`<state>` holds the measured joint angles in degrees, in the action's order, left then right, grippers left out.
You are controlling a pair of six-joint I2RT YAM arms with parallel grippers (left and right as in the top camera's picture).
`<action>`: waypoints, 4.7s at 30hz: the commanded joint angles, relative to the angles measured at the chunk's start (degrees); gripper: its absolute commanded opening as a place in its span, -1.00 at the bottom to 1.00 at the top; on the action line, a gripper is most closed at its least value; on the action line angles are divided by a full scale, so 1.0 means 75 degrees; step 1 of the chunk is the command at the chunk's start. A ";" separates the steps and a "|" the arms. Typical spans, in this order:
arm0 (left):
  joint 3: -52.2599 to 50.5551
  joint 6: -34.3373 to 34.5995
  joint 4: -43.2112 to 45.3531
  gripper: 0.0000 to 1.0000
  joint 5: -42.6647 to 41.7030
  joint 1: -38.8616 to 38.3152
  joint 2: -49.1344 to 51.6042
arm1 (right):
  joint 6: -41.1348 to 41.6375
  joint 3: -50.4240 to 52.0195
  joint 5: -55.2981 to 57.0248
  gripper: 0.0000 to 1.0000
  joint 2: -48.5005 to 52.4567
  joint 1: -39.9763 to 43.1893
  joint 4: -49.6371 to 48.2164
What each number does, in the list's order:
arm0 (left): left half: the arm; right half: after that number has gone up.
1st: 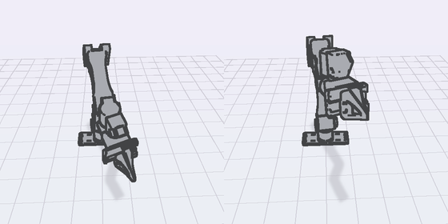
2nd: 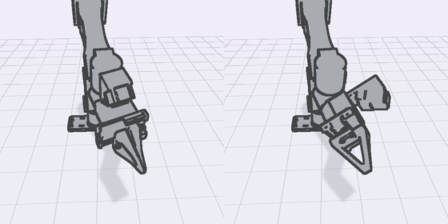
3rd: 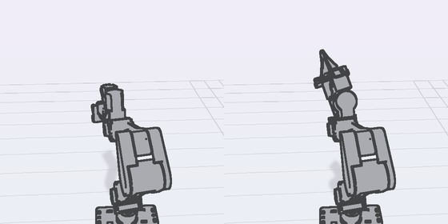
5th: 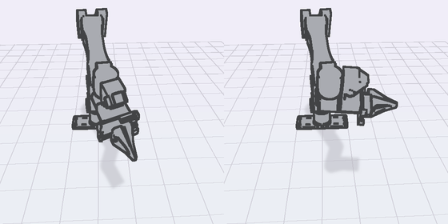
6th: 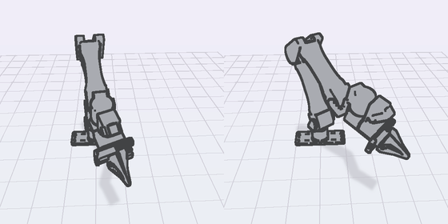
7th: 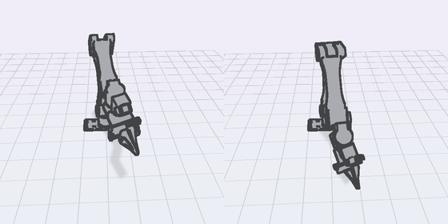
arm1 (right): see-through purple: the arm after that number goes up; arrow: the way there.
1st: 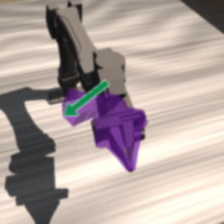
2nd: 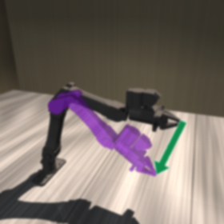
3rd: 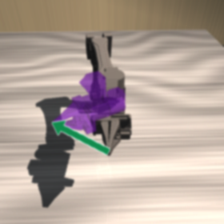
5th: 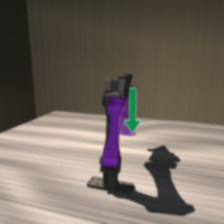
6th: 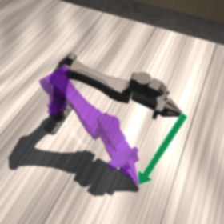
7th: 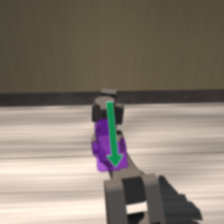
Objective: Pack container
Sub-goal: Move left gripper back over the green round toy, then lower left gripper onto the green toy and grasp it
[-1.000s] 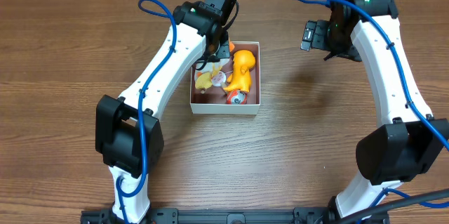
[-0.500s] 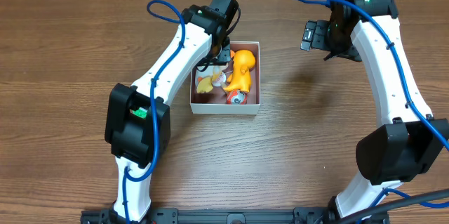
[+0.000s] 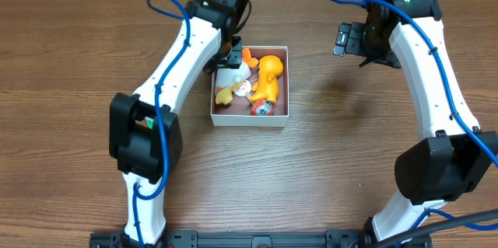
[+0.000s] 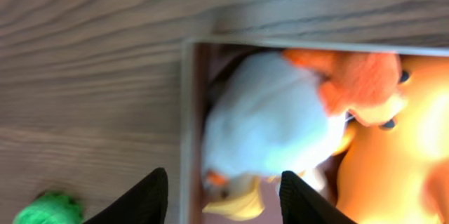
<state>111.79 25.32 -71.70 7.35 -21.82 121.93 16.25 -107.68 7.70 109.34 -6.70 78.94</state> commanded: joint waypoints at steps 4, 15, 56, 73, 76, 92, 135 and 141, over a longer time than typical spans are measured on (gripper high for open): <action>0.0644 0.0638 -0.1877 0.22 0.1527 0.0210 -0.1830 | -0.0020 -0.0160 0.0052 1.00 -0.0187 0.0003 -0.0026; 0.0414 0.0691 -0.3016 0.31 0.1466 0.0207 -0.3453 | -0.0017 -0.0160 0.0052 1.00 -0.0187 0.0003 -0.0026; -0.6784 0.0909 0.3060 1.00 0.0877 0.2159 -0.3713 | -0.0020 -0.0160 0.0052 1.00 -0.0187 0.0003 -0.0026; -0.6784 0.0644 0.3826 1.00 0.0484 0.2480 -0.2355 | -0.0017 -0.0160 0.0052 1.00 -0.0187 0.0003 -0.0026; -0.6784 0.0510 0.3858 1.00 0.0224 0.2585 -0.2186 | -0.0020 -0.0160 0.0052 1.00 -0.0187 0.0003 -0.0026; -0.6784 0.0160 0.3643 0.75 -0.0335 0.2608 -0.2084 | -0.0017 -0.0160 0.0052 1.00 -0.0187 0.0003 -0.0026; -0.5829 -0.0009 0.2900 0.85 -0.0679 0.2672 -0.2142 | -0.0017 -0.0160 0.0052 1.00 -0.0187 0.0003 -0.0026; -0.5916 -0.0012 0.3010 0.82 -0.0729 0.2672 -0.2142 | -0.0017 -0.0160 0.0052 1.00 -0.0187 0.0003 -0.0026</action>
<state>67.72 25.47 -49.50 3.11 -2.46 105.19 16.27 -107.68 7.73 109.34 -6.70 78.96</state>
